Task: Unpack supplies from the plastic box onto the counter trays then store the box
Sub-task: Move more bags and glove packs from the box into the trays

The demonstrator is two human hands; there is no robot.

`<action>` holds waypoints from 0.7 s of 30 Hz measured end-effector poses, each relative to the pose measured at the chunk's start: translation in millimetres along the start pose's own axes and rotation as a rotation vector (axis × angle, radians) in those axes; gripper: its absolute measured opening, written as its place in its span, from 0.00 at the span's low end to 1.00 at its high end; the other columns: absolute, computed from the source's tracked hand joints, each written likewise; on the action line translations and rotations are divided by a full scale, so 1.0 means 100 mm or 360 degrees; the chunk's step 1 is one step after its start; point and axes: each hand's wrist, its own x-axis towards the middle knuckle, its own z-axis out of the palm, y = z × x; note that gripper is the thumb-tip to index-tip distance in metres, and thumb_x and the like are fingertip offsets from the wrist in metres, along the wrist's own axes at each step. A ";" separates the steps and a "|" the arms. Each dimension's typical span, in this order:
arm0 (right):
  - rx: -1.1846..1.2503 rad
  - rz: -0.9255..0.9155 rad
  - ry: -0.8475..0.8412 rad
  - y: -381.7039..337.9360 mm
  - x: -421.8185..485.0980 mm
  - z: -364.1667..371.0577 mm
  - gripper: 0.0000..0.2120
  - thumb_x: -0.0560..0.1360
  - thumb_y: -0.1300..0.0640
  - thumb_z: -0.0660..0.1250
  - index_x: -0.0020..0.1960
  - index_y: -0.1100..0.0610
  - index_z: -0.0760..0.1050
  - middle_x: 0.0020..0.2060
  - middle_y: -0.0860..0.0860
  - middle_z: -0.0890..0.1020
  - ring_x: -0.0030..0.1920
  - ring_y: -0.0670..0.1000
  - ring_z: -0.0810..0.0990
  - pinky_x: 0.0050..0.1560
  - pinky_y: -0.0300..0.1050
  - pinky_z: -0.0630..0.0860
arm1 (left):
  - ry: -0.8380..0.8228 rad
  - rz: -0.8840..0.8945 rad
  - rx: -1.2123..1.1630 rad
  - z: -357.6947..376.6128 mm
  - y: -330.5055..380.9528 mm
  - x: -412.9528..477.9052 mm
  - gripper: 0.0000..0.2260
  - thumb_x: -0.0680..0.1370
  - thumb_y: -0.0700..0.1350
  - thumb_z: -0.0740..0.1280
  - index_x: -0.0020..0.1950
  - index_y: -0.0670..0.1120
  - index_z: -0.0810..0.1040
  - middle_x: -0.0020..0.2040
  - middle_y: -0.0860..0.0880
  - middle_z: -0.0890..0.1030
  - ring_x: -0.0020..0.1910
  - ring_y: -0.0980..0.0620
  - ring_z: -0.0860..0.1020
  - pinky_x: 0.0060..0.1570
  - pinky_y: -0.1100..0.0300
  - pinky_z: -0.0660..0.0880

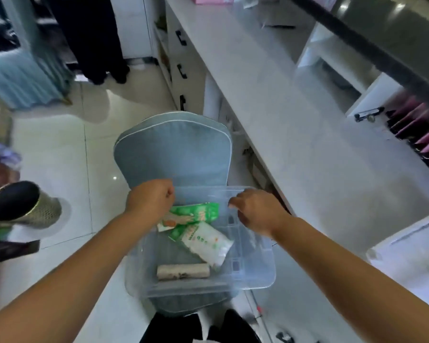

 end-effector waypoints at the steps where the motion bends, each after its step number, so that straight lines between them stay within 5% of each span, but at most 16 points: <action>1: 0.0031 -0.0003 -0.0031 -0.09 0.11 0.07 0.17 0.73 0.60 0.59 0.60 0.53 0.75 0.51 0.54 0.81 0.54 0.57 0.76 0.50 0.49 0.74 | -0.0040 -0.0020 -0.0009 0.04 -0.18 0.01 0.04 0.75 0.47 0.64 0.43 0.50 0.78 0.46 0.45 0.82 0.46 0.43 0.79 0.41 0.57 0.73; 10: 0.0261 0.0122 -0.0205 -0.35 0.82 0.84 0.18 0.74 0.63 0.58 0.61 0.53 0.76 0.53 0.53 0.81 0.54 0.55 0.75 0.47 0.46 0.72 | -0.0263 -0.0126 0.0010 0.54 -0.97 0.19 0.06 0.76 0.46 0.61 0.39 0.53 0.69 0.31 0.52 0.71 0.36 0.47 0.75 0.34 0.58 0.71; 16: 0.0276 0.0112 -0.0284 -0.20 1.31 1.49 0.19 0.72 0.65 0.58 0.60 0.54 0.76 0.52 0.53 0.80 0.54 0.56 0.74 0.48 0.46 0.73 | -0.0318 -0.0185 -0.0018 1.00 -1.09 0.31 0.09 0.76 0.45 0.61 0.37 0.51 0.67 0.27 0.54 0.66 0.28 0.52 0.68 0.26 0.62 0.61; 21: 0.0210 -0.0022 -0.0238 -0.14 1.80 2.12 0.20 0.71 0.68 0.60 0.61 0.58 0.73 0.56 0.56 0.79 0.56 0.57 0.74 0.53 0.48 0.70 | -0.0299 -0.0275 -0.0080 1.44 -1.15 0.44 0.06 0.77 0.46 0.62 0.40 0.51 0.72 0.29 0.55 0.68 0.30 0.52 0.70 0.41 0.57 0.73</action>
